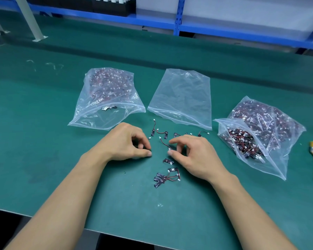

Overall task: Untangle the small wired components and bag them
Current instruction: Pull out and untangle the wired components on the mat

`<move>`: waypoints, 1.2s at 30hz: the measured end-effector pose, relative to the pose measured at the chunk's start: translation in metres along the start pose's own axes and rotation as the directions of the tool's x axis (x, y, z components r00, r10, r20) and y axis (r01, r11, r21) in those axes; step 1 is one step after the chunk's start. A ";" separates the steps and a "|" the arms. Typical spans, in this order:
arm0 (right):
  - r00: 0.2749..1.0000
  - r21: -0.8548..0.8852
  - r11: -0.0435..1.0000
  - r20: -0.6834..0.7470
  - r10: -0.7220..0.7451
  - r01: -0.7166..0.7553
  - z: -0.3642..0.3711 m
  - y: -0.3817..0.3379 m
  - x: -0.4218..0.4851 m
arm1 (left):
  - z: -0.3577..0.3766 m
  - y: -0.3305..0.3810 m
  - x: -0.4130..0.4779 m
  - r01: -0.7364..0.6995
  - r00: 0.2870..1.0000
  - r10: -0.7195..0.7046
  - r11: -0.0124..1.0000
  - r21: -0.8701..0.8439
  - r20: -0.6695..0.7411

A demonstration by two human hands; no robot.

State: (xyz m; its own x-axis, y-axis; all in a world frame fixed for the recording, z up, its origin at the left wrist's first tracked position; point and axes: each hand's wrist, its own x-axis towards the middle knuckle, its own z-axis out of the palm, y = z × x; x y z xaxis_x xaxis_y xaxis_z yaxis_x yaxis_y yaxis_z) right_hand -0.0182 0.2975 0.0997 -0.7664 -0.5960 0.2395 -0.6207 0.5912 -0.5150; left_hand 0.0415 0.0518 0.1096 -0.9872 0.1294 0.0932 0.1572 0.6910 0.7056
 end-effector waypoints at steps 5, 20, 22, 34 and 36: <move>0.987 0.047 0.989 0.082 -0.140 0.137 -0.005 -0.004 -0.003 | 0.000 0.004 0.001 -0.028 0.995 0.029 1.000 0.009 -0.096; 0.974 0.169 0.981 0.188 -0.127 0.095 -0.013 0.000 -0.006 | 0.002 0.007 0.001 -0.095 0.975 0.094 0.995 0.003 -0.202; 0.986 0.229 0.973 0.155 -0.060 0.024 -0.017 0.007 -0.004 | 0.002 0.007 0.001 -0.101 0.973 0.099 0.995 0.000 -0.208; 0.979 0.213 0.963 -0.082 0.189 -0.168 -0.022 0.024 0.001 | 0.003 0.004 0.003 -0.080 0.965 0.079 0.997 0.006 -0.251; 0.980 0.242 0.965 -0.146 0.136 -0.097 -0.027 0.020 -0.001 | 0.004 0.005 0.003 -0.079 0.963 0.078 0.997 0.009 -0.258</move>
State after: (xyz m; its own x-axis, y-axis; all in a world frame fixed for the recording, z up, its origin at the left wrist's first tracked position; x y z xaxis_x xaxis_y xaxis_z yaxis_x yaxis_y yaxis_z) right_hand -0.0343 0.3241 0.1116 -0.8593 -0.4247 0.2851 -0.4845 0.4973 -0.7197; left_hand 0.0389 0.0582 0.1104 -0.9453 -0.0046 0.3261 0.2345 0.6851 0.6896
